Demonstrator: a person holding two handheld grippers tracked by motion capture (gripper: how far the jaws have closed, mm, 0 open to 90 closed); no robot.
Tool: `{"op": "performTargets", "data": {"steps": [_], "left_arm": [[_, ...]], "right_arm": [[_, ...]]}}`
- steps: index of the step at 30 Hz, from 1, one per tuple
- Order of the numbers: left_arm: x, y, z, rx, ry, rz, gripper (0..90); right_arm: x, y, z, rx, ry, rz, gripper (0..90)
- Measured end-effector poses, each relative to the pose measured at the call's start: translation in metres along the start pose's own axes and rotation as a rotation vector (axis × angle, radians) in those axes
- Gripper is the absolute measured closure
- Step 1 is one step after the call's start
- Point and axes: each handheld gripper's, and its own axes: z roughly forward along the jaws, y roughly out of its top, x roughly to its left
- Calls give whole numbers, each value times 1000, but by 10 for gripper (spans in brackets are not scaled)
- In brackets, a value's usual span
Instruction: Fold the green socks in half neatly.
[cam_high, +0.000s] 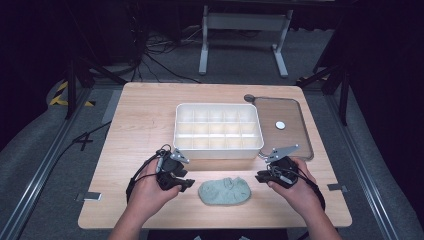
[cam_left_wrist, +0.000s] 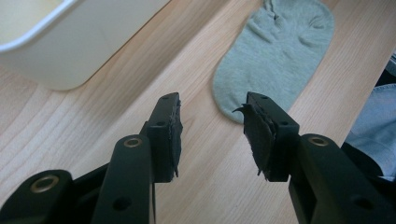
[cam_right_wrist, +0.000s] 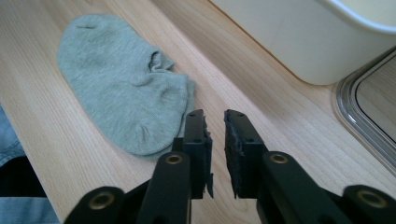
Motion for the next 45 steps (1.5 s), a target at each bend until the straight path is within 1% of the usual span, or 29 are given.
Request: {"op": "performTargets", "data": {"steps": [1, 2, 3, 5, 6, 7, 8, 9, 10, 11, 13, 14, 16, 19, 21, 22, 24, 25, 28, 29, 31, 32, 34, 35, 36, 39, 40, 43, 45], "left_arm": [[-2, 1, 0, 13, 11, 33, 560], [-5, 2, 2, 17, 29, 63, 533], [-5, 3, 3, 19, 20, 83, 504], [-9, 4, 5, 11, 4, 111, 475], [-11, 4, 6, 21, -10, 104, 477], [-12, 5, 6, 28, -15, 106, 478], [-14, 5, 6, 33, -5, 93, 478], [-14, 6, 6, 38, 6, 92, 486], [-14, 6, 6, 38, 6, 92, 500], [-14, 6, 5, 50, 8, 82, 499], [-14, 6, 5, 53, 5, 80, 512], [-13, 6, 4, 66, -8, 61, 511], [-13, 6, 4, 76, -12, 49, 514], [-14, 6, 5, 70, -12, 50, 517], [-15, 7, 5, 71, -14, 56, 517], [-16, 7, 6, 68, -10, 56, 519], [-17, 8, 7, 72, -11, 59, 520], [-17, 8, 7, 76, -13, 62, 520], [-19, 9, 9, 91, -15, 70, 523], [-19, 8, 10, 85, -12, 68, 523], [-20, 9, 11, 90, -17, 72, 522], [-20, 9, 12, 88, -21, 69, 521], [-21, 9, 13, 96, -23, 63, 517], [-20, 9, 14, 91, -20, 70, 516], [-21, 9, 15, 89, -25, 67, 516], [-21, 9, 18, 90, -26, 71, 508], [-21, 9, 20, 93, -32, 70, 510], [-22, 9, 24, 100, -43, 74, 521], [-22, 8, 25, 99, -40, 75, 526]], "right_arm": [[2, 1, 0, 4, 2, -18, 811], [5, 2, 1, 3, 10, -34, 782], [7, 3, 1, 6, 3, -57, 796], [11, 5, 2, 6, 11, -71, 837], [13, 6, 3, 1, 23, -77, 877], [16, 8, 4, -3, 41, -81, 891], [18, 9, 5, -5, 50, -82, 893], [20, 10, 7, -4, 57, -87, 894], [22, 11, 8, -6, 67, -89, 894], [24, 12, 10, -7, 74, -94, 893], [29, 14, 12, -10, 84, -105, 882], [32, 15, 13, -11, 84, -107, 882], [35, 16, 15, -15, 87, -115, 887], [39, 18, 18, -19, 99, -123, 884], [43, 19, 22, -15, 114, -115, 881], [44, 19, 24, -14, 123, -119, 881], [46, 20, 27, -15, 126, -122, 881], [49, 20, 30, -11, 137, -130, 881], [57, 21, 36, -11, 145, -149, 875], [60, 22, 39, -9, 154, -154, 875], [64, 22, 44, -9, 161, -166, 876], [67, 23, 46, -5, 159, -171, 876], [71, 23, 50, 9, 175, -181, 878], [73, 23, 52, 18, 181, -187, 882], [75, 22, 55, 25, 184, -192, 882], [80, 22, 60, 35, 189, -207, 882], [81, 22, 62, 37, 186, -208, 886], [82, 21, 67, 52, 182, -214, 896], [82, 20, 70, 57, 185, -215, 897]]}}
